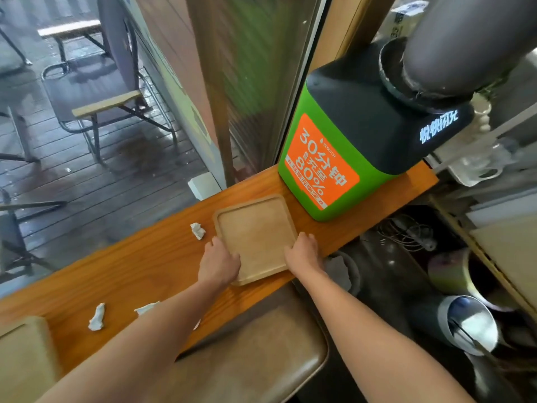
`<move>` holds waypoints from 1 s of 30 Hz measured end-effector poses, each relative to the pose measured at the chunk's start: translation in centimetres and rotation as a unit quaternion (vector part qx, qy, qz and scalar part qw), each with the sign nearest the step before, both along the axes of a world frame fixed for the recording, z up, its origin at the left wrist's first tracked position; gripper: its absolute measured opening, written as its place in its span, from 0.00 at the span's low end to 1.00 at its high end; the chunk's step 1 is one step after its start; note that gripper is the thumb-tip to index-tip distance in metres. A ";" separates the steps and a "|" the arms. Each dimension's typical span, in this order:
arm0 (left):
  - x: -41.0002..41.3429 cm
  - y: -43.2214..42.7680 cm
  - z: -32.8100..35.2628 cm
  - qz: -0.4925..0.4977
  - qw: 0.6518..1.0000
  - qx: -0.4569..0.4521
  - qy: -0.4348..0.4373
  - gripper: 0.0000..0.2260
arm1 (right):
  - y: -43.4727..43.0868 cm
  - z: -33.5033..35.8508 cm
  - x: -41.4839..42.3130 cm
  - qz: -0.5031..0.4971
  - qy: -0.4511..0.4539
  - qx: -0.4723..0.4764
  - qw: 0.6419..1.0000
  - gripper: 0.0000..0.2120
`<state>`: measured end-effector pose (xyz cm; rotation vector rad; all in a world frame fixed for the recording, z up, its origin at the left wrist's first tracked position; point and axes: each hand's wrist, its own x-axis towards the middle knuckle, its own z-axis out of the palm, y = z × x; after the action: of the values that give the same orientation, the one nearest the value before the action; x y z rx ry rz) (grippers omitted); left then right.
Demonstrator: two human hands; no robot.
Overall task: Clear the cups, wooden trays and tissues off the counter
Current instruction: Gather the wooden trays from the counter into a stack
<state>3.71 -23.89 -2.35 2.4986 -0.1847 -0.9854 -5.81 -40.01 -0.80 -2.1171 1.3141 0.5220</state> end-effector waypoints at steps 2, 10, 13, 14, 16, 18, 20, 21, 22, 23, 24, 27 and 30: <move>0.0 -0.5 -0.4 0.046 0.999 0.000 0.001 0.18 | -0.5 -1.0 0.0 -0.010 0.004 -0.003 1.000 0.24; -0.3 -1.4 -1.4 0.191 0.981 0.002 0.028 0.22 | 0.3 -3.2 0.5 -0.113 -0.024 0.017 0.993 0.25; -0.4 -1.1 -1.9 0.228 0.972 0.008 0.059 0.26 | 0.0 -3.4 0.7 -0.186 -0.030 0.050 0.981 0.30; -0.3 -0.9 -2.0 0.231 0.970 0.008 0.070 0.28 | -0.2 -3.4 0.7 -0.203 -0.031 0.065 0.977 0.31; 0.0 -0.6 -2.2 0.230 0.968 -0.003 0.102 0.29 | -0.4 -3.3 0.5 -0.220 -0.031 0.103 0.970 0.32; 0.0 -0.1 -2.2 0.240 0.960 -0.040 0.141 0.29 | 0.0 -2.8 0.3 -0.219 -0.029 0.134 0.966 0.32; 0.1 0.5 -1.9 0.244 0.955 -0.068 0.156 0.28 | 0.8 -2.1 0.1 -0.219 -0.036 0.141 0.965 0.30; 0.1 0.9 -1.8 0.244 0.954 -0.076 0.155 0.27 | 1.3 -1.7 0.1 -0.219 -0.042 0.136 0.965 0.29; 0.2 1.5 -1.6 0.246 0.954 -0.083 0.150 0.26 | 2.0 -1.3 0.0 -0.218 -0.046 0.131 0.966 0.29; 0.3 2.2 -1.3 0.250 0.954 -0.093 0.141 0.25 | 2.8 -0.9 0.1 -0.215 -0.051 0.126 0.967 0.29; 0.3 3.1 -1.1 0.253 0.953 -0.103 0.130 0.23 | 3.7 -0.4 0.1 -0.210 -0.057 0.121 0.969 0.29; 0.2 6.5 0.2 0.261 0.951 -0.136 0.098 0.21 | 7.0 1.0 0.4 -0.192 -0.086 0.110 0.972 0.23; 0.3 11.4 2.1 0.268 0.948 -0.153 0.072 0.22 | 11.4 2.4 1.0 -0.162 -0.090 0.126 0.974 0.24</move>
<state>4.03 -12.53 -0.27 2.0181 0.3487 -0.8252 -4.79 -28.63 1.58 -1.6604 1.3725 0.3295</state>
